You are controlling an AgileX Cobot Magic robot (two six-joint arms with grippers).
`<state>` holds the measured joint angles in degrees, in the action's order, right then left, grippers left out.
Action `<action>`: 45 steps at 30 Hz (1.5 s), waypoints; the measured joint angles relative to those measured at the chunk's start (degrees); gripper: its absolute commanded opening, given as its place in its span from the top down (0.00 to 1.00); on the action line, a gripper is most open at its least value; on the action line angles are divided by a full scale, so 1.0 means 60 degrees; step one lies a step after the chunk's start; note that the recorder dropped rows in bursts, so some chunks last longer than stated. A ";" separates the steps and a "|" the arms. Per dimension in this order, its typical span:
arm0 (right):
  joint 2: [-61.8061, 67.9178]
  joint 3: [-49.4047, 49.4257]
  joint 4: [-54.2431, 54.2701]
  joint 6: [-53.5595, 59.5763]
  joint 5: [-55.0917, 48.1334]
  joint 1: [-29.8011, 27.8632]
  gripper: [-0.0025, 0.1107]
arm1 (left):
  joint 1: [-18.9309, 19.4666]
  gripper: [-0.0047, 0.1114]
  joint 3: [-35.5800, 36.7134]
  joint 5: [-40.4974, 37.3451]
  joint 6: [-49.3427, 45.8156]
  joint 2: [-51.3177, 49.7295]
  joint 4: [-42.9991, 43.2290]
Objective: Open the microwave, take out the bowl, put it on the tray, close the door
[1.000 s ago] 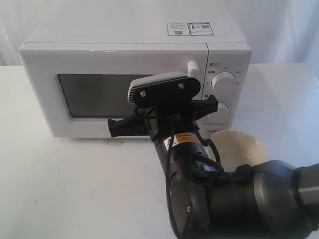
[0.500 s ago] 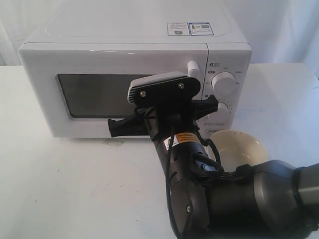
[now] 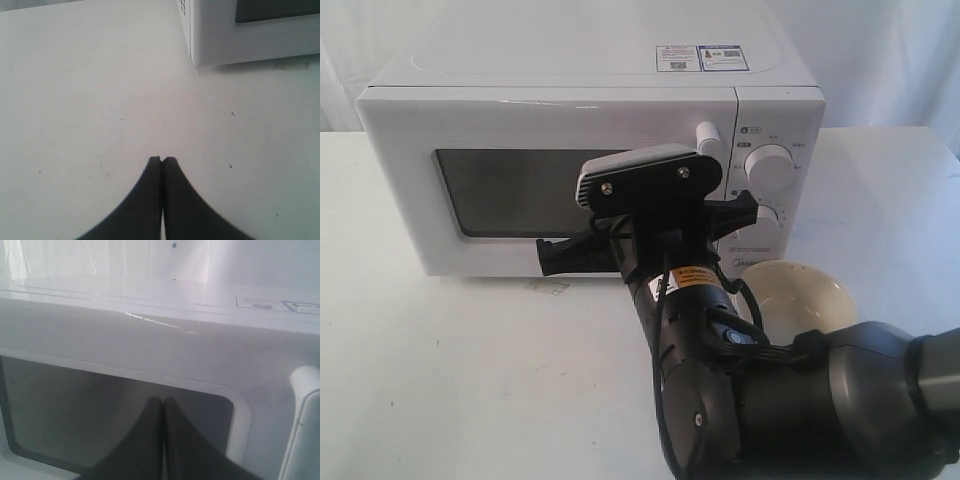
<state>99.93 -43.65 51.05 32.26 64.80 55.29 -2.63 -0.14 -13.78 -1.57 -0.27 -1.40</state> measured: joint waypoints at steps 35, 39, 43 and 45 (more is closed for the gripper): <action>-1.1972 0.4521 0.2227 0.2619 -1.0348 -0.5971 0.98 | 0.0000 0.96 0.0000 0.0000 0.0000 0.0000 0.0000; -1.3714 0.5561 0.2227 0.2600 -1.1041 -0.7283 0.98 | 0.0000 0.96 0.0000 0.0000 0.0000 0.0000 0.0000; -1.5174 0.6291 0.2227 0.2570 -1.1340 -0.8118 0.98 | 0.0000 0.96 0.0000 0.0000 0.0000 0.0000 0.0000; -1.5647 0.6526 0.2227 0.2570 -1.1520 -0.8413 0.98 | 0.0000 0.96 0.0000 0.0000 0.0000 0.0000 0.0000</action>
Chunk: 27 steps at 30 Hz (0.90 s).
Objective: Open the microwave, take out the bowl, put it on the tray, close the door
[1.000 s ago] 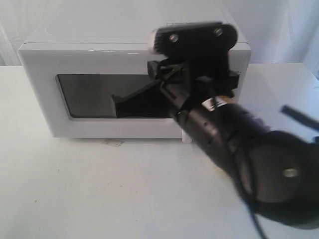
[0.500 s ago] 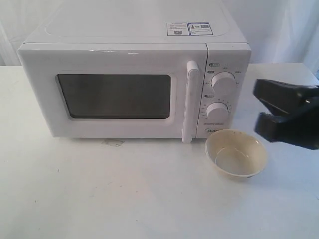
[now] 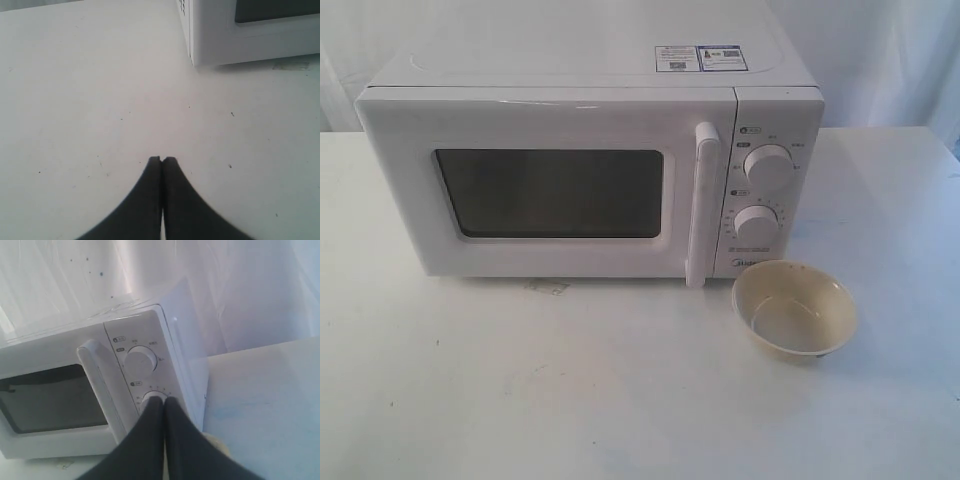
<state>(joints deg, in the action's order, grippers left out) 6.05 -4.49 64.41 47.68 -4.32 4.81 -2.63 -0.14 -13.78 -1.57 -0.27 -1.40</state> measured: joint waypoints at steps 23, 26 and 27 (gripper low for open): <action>-0.0957 0.0698 0.0000 -0.0156 0.0300 -0.0755 0.98 | 0.0000 0.96 0.0000 -0.0014 0.0000 0.0000 0.0000; -0.0957 0.0698 -0.0291 -0.0293 0.0246 -0.0755 0.98 | 0.0000 0.96 0.0000 -0.0014 0.0000 0.0000 0.0000; -0.0957 0.0698 -0.0546 -0.0348 0.0179 -0.0755 0.98 | 0.0000 0.96 0.0000 -0.0014 0.0000 0.0000 0.0000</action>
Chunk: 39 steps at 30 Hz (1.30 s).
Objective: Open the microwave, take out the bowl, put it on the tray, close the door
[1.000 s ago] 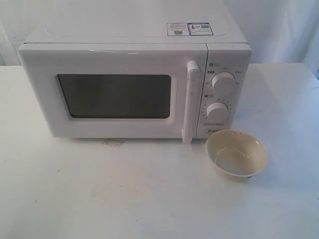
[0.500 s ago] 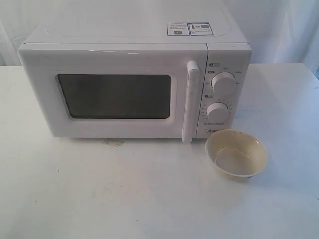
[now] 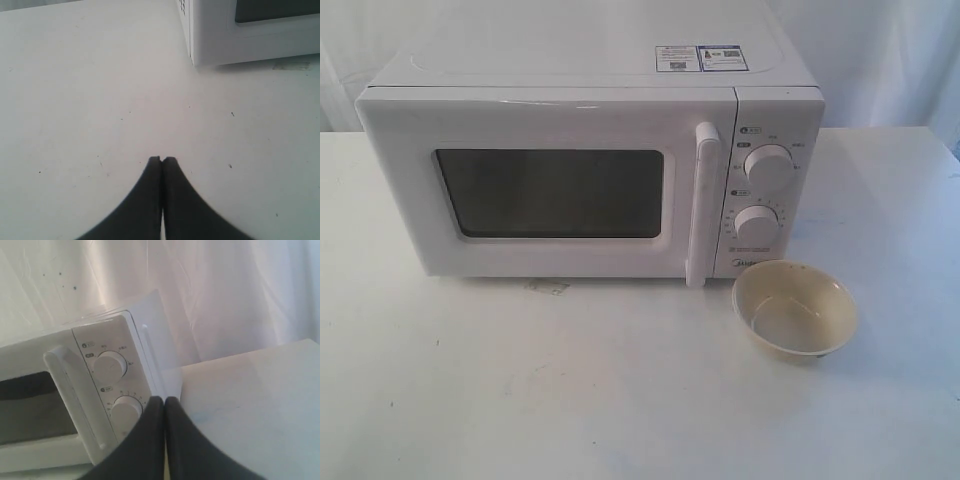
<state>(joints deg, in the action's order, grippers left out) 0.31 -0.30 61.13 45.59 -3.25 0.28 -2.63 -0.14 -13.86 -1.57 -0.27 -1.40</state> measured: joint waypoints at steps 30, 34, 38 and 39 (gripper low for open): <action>0.0000 0.0000 -1.0847 -0.8924 -0.2796 0.0000 0.98 | 0.0000 0.96 0.0000 0.0000 0.0000 0.0000 0.0000; 0.0000 0.0000 -1.0847 -0.8924 -0.2836 0.0000 0.98 | 0.0000 0.96 0.0000 0.0000 0.0000 0.0000 0.0000; 0.0000 0.0000 -1.0643 -0.8924 -0.2973 0.0000 0.98 | 0.0000 0.96 0.0000 -0.0006 0.0000 0.0000 0.0000; 0.0000 0.0000 -1.0626 -0.8924 -0.2994 0.0000 0.98 | 0.0000 0.96 0.0000 -0.0006 0.0000 0.0000 0.0000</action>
